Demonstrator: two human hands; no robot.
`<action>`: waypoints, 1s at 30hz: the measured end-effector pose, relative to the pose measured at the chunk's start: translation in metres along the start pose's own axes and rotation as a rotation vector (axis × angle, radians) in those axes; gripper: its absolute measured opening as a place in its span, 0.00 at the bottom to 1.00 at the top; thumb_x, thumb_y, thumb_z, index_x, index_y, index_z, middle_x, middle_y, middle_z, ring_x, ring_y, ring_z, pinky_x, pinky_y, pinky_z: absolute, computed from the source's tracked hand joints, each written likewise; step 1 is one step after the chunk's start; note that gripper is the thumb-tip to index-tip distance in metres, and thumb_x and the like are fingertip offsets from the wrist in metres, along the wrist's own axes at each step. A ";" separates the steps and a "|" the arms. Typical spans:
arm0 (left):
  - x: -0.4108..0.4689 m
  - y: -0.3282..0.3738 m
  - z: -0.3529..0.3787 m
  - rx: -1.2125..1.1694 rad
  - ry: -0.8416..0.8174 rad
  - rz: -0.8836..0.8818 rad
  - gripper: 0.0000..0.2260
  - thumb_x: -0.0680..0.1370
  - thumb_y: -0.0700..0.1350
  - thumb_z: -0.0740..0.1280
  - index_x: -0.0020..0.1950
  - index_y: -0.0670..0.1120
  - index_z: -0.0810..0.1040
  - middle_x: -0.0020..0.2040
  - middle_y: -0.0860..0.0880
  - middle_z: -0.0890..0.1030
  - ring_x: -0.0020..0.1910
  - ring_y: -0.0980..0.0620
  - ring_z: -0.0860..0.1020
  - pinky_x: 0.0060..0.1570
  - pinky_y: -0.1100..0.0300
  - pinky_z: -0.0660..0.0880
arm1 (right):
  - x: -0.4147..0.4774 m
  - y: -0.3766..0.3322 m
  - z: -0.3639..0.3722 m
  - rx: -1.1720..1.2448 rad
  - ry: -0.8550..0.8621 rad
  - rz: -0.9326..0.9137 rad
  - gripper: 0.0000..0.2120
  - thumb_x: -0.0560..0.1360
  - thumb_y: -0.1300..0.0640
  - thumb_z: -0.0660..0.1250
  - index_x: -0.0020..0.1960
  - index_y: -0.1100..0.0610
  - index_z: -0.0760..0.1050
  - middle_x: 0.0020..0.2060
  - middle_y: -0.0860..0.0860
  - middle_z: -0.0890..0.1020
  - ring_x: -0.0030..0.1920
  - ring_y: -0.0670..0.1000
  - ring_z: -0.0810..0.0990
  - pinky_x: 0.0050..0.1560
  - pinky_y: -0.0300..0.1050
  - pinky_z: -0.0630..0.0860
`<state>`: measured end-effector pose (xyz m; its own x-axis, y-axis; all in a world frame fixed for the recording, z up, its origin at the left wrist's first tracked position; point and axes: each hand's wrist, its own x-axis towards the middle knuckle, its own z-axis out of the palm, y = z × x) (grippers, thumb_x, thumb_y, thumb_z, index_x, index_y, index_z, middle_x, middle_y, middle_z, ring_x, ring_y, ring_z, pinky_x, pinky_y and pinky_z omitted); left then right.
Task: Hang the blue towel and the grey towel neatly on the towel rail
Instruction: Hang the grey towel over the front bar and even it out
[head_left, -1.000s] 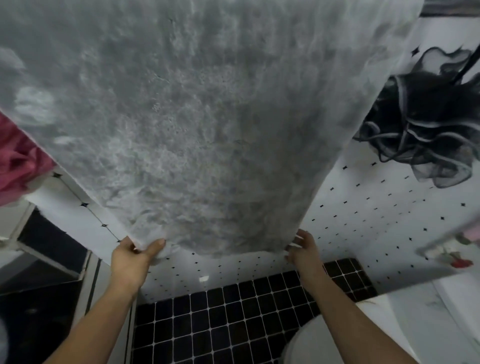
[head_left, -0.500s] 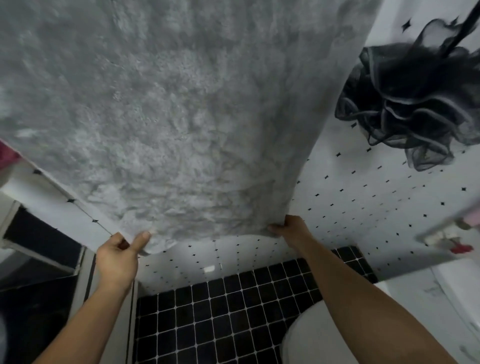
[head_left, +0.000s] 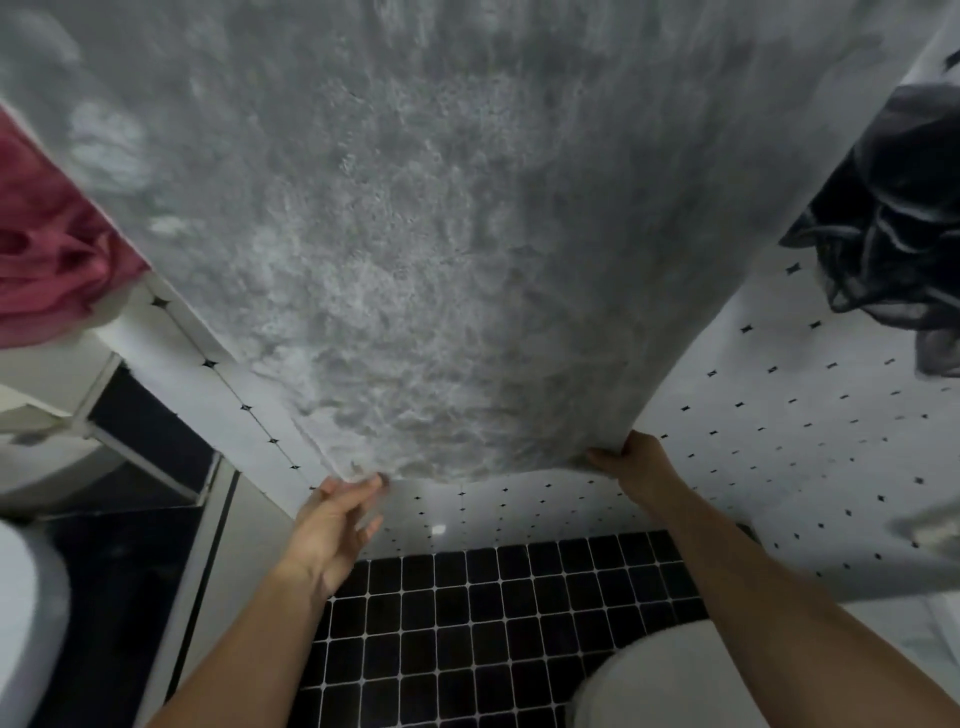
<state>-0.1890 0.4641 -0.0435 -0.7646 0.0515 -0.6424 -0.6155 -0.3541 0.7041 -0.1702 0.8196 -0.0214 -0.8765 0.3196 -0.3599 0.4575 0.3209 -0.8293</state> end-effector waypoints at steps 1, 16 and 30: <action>-0.005 -0.006 0.003 0.049 -0.002 -0.005 0.34 0.61 0.41 0.80 0.63 0.42 0.70 0.57 0.44 0.84 0.63 0.44 0.78 0.57 0.50 0.73 | -0.001 0.002 0.000 0.024 -0.022 0.012 0.24 0.76 0.58 0.71 0.68 0.66 0.72 0.62 0.61 0.79 0.57 0.62 0.78 0.63 0.56 0.74; -0.015 -0.003 0.005 0.325 0.233 0.243 0.09 0.68 0.38 0.78 0.44 0.45 0.82 0.39 0.53 0.85 0.44 0.51 0.82 0.59 0.50 0.76 | -0.018 0.011 -0.002 0.919 -0.259 0.278 0.15 0.67 0.63 0.73 0.53 0.58 0.77 0.50 0.55 0.82 0.46 0.54 0.81 0.39 0.48 0.80; 0.010 0.005 -0.018 0.649 0.258 0.344 0.14 0.69 0.39 0.78 0.53 0.42 0.82 0.50 0.45 0.85 0.49 0.45 0.82 0.58 0.51 0.76 | -0.018 0.061 0.012 1.149 0.008 0.192 0.23 0.68 0.75 0.57 0.57 0.60 0.77 0.45 0.52 0.81 0.36 0.48 0.75 0.41 0.39 0.70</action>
<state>-0.1962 0.4458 -0.0520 -0.9130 -0.2097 -0.3500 -0.4016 0.3108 0.8614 -0.1283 0.8229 -0.0702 -0.8050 0.2819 -0.5220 0.1739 -0.7291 -0.6619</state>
